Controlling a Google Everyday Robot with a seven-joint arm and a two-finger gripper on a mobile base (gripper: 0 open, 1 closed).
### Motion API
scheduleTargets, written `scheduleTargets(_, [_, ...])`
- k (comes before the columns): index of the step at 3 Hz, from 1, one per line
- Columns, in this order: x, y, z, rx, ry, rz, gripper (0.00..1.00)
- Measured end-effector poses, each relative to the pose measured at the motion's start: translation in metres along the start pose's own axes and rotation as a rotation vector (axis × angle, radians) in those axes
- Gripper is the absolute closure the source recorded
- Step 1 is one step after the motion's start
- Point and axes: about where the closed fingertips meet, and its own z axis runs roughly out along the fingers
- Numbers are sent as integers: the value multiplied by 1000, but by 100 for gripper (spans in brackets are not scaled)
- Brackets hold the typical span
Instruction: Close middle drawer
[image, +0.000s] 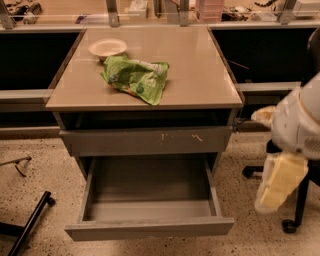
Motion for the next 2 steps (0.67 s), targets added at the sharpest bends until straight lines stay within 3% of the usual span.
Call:
scheduleTargets(1, [17,49,74,-164,-93,35,0])
scheduleTargets(2, [28,73,95,-229,-79,54,0])
